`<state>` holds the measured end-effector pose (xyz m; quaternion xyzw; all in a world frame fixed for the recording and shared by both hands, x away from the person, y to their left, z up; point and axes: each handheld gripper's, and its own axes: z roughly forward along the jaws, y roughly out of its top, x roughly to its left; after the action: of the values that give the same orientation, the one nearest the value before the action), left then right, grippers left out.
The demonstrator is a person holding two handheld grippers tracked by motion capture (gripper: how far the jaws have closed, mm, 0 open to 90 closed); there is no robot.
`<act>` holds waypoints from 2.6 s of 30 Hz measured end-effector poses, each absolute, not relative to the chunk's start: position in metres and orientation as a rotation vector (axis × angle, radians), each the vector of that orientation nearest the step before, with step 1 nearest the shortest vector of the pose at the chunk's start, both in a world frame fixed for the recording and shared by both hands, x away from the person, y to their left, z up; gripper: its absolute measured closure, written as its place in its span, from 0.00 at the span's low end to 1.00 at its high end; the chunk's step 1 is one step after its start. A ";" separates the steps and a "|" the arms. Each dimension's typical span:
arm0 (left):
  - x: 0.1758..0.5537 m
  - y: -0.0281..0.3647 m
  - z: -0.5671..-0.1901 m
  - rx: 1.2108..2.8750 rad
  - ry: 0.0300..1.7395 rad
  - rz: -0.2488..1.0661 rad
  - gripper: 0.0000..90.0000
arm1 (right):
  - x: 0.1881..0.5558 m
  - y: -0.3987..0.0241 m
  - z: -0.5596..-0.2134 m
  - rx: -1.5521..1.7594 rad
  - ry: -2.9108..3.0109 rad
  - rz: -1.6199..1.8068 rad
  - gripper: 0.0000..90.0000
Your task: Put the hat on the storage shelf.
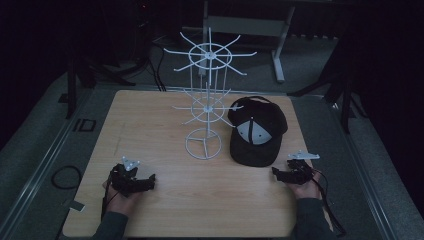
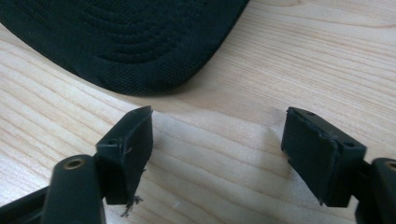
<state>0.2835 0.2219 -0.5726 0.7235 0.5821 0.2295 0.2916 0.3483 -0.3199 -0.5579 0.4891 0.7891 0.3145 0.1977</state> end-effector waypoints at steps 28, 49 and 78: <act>0.284 0.222 -0.573 1.927 1.552 0.611 0.02 | 0.378 -0.300 -0.536 1.250 2.359 1.102 0.41; 0.284 0.222 -0.573 1.927 1.551 0.611 0.02 | 0.405 -0.281 -0.527 1.185 2.480 1.281 0.68; 0.284 0.222 -0.573 1.928 1.552 0.611 0.02 | 0.425 -0.275 -0.490 1.278 2.313 1.483 0.96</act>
<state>0.2835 0.2219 -0.5725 0.7234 0.5822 0.2292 0.2919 0.4249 -0.2747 -0.4898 0.4211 0.7621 0.4886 0.0557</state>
